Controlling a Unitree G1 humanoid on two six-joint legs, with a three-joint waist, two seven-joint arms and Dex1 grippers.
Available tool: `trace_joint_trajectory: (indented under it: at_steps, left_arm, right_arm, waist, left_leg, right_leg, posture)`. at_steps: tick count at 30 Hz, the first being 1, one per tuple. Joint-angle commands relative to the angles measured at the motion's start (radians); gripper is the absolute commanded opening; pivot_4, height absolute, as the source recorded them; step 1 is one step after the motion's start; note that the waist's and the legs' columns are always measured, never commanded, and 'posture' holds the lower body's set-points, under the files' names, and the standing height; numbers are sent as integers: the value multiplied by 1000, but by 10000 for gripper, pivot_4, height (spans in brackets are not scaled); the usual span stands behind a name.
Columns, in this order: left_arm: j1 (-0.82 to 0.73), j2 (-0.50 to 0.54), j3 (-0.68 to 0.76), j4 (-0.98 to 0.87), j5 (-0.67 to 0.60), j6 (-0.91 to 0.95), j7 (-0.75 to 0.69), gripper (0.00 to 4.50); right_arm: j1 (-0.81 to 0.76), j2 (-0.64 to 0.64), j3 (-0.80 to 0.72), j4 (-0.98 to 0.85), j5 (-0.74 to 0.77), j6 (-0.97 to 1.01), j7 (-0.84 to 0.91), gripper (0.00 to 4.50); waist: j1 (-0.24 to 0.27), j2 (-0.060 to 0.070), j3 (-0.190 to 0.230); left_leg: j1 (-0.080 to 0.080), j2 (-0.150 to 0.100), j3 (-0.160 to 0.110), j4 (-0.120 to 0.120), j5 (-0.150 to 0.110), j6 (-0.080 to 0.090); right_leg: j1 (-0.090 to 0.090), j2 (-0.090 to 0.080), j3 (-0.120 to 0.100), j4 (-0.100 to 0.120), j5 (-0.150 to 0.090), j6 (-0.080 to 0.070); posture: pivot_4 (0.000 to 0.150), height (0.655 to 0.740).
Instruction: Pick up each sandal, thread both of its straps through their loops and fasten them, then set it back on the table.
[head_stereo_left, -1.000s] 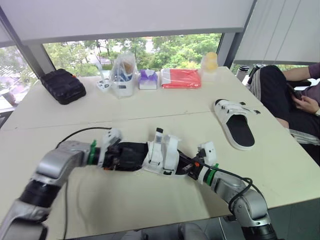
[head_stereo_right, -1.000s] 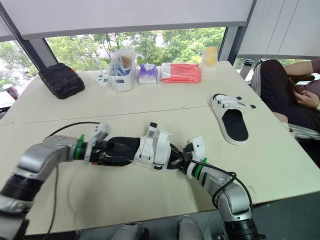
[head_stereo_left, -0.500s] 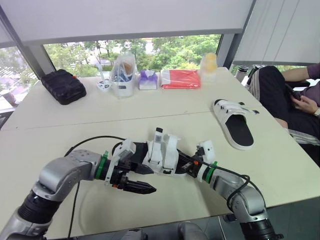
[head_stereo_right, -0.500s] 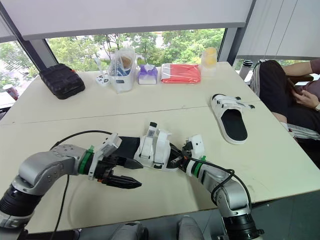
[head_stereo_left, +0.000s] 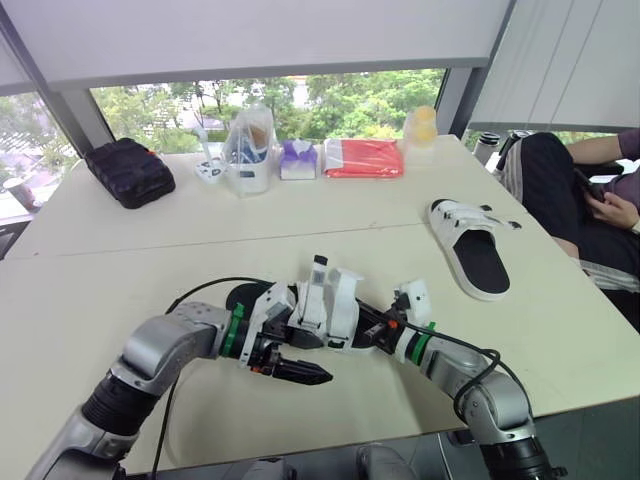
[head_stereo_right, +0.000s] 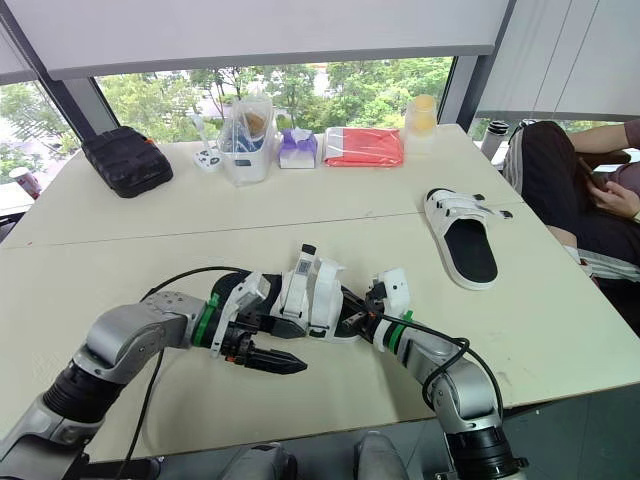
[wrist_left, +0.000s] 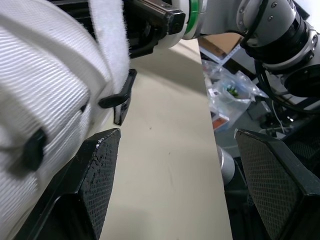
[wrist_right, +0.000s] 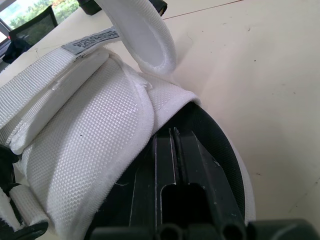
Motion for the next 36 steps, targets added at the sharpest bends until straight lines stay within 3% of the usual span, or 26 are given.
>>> trace_joint_trajectory:
  at_steps: [1,18,21,27,32,36]
  left_arm:
    - [-15,-12,-12,4,28,-36,0,37745]
    - [2,-133,55,-3,11,0,163,37745]
    - [5,-149,69,4,10,13,196,29650]
    - [16,-158,74,-7,-5,41,221,221]
    - [28,-142,78,-28,-30,81,218,221]
    - [67,-38,53,-97,-64,118,130,221]
  right_arm:
    - [29,-9,-16,27,-29,22,-37,0]
    - [35,-7,-8,20,-27,20,-39,0]
    - [38,-10,-7,19,-29,19,-37,0]
    - [43,-10,-4,16,-30,18,-37,0]
    - [47,-9,0,15,-32,16,-37,0]
    - [48,-12,1,18,-31,14,-36,0]
  waist:
    - [0,0,0]
    - [5,0,0]
    - [5,0,0]
    - [2,0,0]
    - [1,0,0]
    - [-2,1,0]
  left_leg:
    - [0,0,0,0,0,0]
    - [0,-1,-1,1,0,0]
    - [0,-1,-1,1,0,0]
    - [0,-1,-1,1,0,0]
    - [-1,-1,0,0,0,0]
    - [0,0,0,-1,0,0]
  right_leg:
    - [0,0,0,0,0,0]
    - [1,-1,0,0,0,0]
    - [1,-1,0,0,0,0]
    - [0,-1,0,0,0,0]
    - [0,-1,0,0,0,0]
    - [-1,0,0,0,0,0]
  posture:
    - [1500,7400]
    - [1500,7400]
    - [1500,7400]
    - [1500,7400]
    - [1500,7400]
    - [1500,7400]
